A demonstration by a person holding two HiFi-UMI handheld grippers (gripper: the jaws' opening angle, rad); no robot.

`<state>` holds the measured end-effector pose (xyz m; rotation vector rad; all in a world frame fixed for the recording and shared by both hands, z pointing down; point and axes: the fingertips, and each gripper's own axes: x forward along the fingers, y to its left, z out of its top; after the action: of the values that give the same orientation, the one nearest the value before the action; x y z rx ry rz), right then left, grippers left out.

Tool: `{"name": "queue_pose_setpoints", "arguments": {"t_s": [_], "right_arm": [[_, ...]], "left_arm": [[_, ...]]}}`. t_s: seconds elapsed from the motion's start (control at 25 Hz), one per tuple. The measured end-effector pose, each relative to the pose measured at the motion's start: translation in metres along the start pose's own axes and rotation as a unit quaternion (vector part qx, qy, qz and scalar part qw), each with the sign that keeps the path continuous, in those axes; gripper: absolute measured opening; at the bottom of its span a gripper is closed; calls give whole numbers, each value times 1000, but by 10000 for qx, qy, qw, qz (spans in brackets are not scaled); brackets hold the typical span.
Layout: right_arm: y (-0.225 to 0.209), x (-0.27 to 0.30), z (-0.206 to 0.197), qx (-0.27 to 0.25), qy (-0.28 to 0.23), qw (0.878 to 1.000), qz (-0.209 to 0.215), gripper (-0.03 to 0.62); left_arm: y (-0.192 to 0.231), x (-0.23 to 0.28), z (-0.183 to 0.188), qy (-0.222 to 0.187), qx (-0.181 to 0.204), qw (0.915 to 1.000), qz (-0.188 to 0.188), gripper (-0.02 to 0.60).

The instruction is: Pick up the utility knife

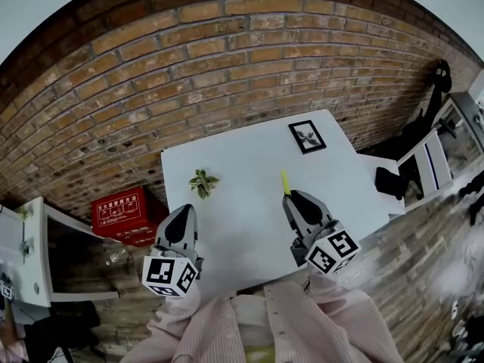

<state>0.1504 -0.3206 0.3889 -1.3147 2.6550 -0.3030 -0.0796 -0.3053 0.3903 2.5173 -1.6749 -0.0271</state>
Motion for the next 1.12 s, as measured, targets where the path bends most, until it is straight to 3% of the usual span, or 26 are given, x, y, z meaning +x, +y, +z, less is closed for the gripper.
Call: {"name": "queue_pose_setpoints", "arguments": {"t_s": [0.4, 1.12], "right_arm": [[-10, -12, 19, -141, -234, 9993, -236, 69], [-18, -18, 13, -342, -21, 9990, -269, 67]], "left_arm": [[11, -12, 22, -214, 247, 9992, 234, -9], [8, -10, 16, 4, 290, 9991, 315, -8]]}}
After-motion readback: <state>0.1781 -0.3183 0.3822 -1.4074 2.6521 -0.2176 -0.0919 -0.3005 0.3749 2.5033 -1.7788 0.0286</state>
